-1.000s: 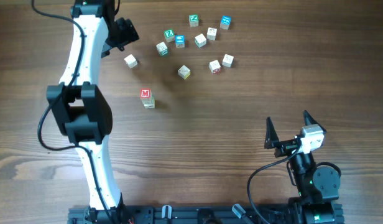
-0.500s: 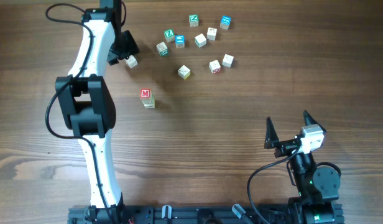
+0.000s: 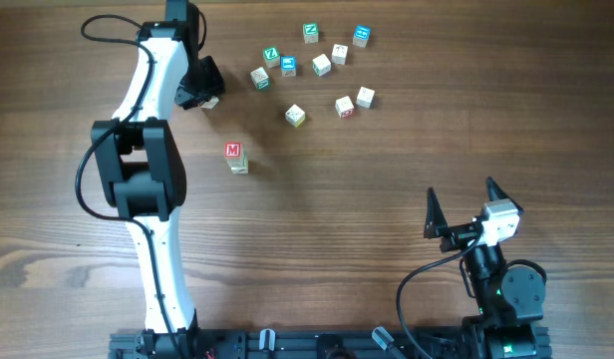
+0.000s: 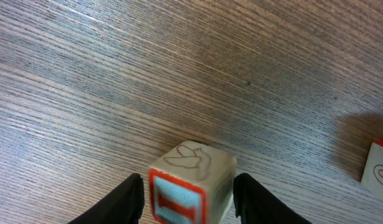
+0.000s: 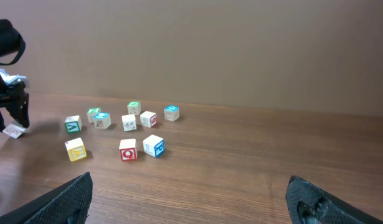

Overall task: Form a tower
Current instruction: 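Close the left gripper on the red-bordered white block and lift it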

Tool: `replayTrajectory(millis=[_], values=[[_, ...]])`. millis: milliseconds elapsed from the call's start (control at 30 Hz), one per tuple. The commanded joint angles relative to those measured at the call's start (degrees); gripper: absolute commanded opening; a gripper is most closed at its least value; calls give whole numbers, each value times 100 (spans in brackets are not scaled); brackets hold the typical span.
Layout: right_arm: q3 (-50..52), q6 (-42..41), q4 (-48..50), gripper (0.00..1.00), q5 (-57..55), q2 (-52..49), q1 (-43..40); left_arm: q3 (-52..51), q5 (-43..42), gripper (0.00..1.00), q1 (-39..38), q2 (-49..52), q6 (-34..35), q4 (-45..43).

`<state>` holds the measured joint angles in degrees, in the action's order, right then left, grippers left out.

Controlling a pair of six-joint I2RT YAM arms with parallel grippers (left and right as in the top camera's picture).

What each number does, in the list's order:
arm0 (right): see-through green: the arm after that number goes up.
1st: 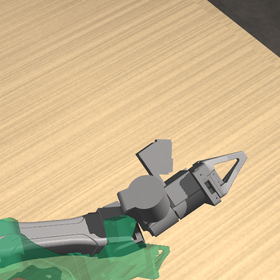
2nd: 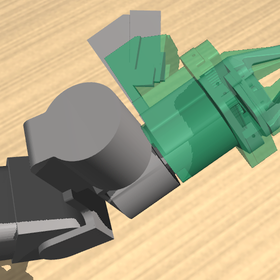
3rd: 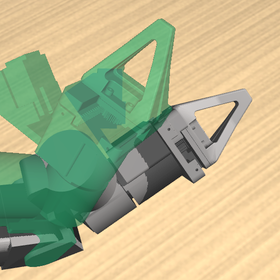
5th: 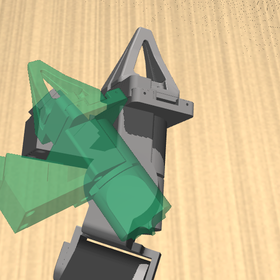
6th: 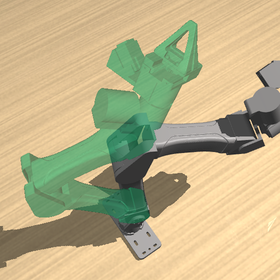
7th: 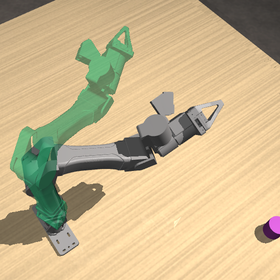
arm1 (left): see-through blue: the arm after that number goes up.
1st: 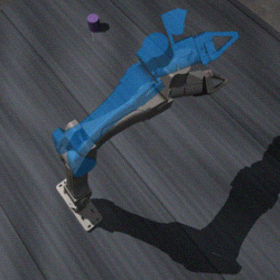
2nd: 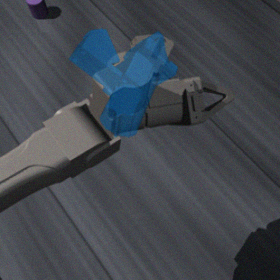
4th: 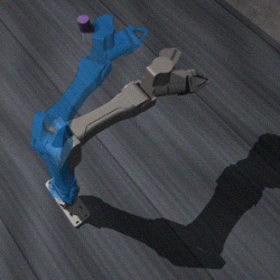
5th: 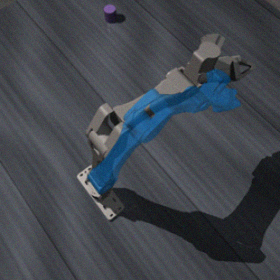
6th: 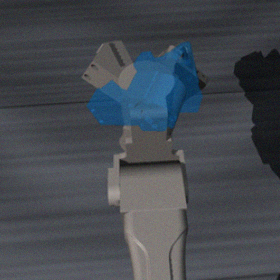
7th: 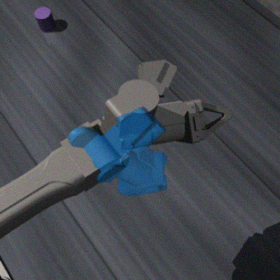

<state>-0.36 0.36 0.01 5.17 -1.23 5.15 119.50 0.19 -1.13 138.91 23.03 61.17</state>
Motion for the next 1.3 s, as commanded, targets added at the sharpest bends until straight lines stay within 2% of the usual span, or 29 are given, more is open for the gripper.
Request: replayTrajectory(millis=[0,133,333,600,767,1133,1233,1267], values=[[7,79,33,100,87,22,-20,-35,72,51,11,98,11,-7],[7,79,33,100,90,22,-20,-37,31,59,11,98,11,-9],[7,76,33,100,87,22,-20,-37,31,43,11,98,11,-31],[7,79,31,100,90,22,-20,-35,31,44,13,92,9,-31],[7,76,33,100,90,22,-20,-35,33,39,11,92,-17,-31],[7,76,31,100,87,22,-17,-37,33,38,7,92,-17,-31],[7,79,31,100,87,22,-20,-35,31,29,4,90,-28,-28],[7,76,31,100,87,22,-17,-35,33,23,7,63,-39,-26]])
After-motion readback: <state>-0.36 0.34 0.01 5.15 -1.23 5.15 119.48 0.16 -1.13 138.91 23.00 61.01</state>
